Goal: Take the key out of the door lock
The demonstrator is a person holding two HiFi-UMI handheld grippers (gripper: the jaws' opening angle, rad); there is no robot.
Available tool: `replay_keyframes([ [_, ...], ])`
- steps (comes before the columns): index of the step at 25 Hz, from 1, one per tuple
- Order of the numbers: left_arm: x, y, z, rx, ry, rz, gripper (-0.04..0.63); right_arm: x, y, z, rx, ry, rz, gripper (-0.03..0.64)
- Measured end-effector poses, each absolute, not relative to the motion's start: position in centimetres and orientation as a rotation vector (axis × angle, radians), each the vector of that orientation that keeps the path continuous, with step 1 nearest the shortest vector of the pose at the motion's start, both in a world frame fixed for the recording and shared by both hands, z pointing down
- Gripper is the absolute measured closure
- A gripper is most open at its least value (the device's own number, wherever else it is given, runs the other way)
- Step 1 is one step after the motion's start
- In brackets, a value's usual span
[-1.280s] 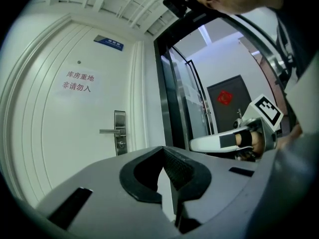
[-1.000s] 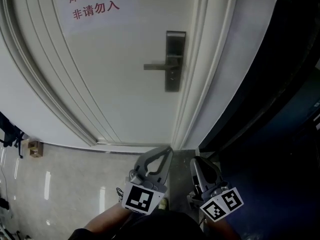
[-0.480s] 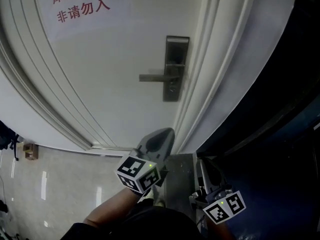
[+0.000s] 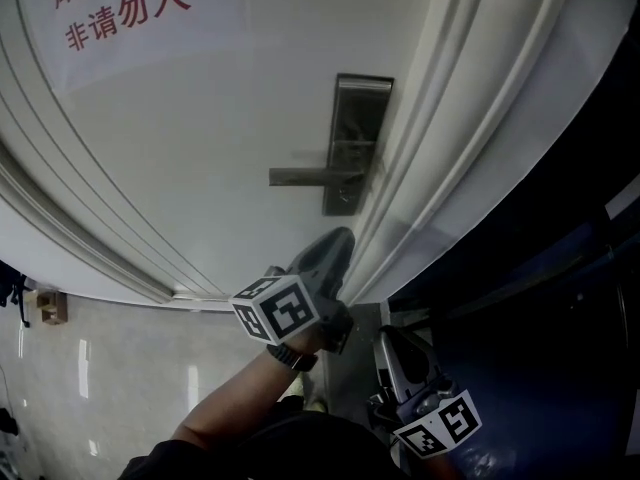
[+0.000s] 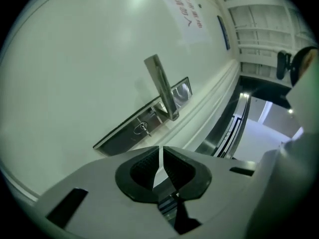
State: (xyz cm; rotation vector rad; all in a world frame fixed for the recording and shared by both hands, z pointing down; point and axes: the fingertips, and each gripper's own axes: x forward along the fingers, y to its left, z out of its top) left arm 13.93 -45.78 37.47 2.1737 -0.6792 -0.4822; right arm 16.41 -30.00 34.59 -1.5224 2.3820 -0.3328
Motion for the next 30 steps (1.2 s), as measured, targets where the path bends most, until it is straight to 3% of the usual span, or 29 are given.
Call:
replay_keyframes([
  [11,13.9,-51.1,38.0,1.842,-0.625,-0.643,0.588,16.6,-32.9,34.6,-1.586,2.37,-0.335,0.6],
  [30,15.9,-54.1,38.1,1.701,-0.571,-0.664,0.558,16.6,-34.6,33.9,-1.561,2.369,-0.341,0.6],
])
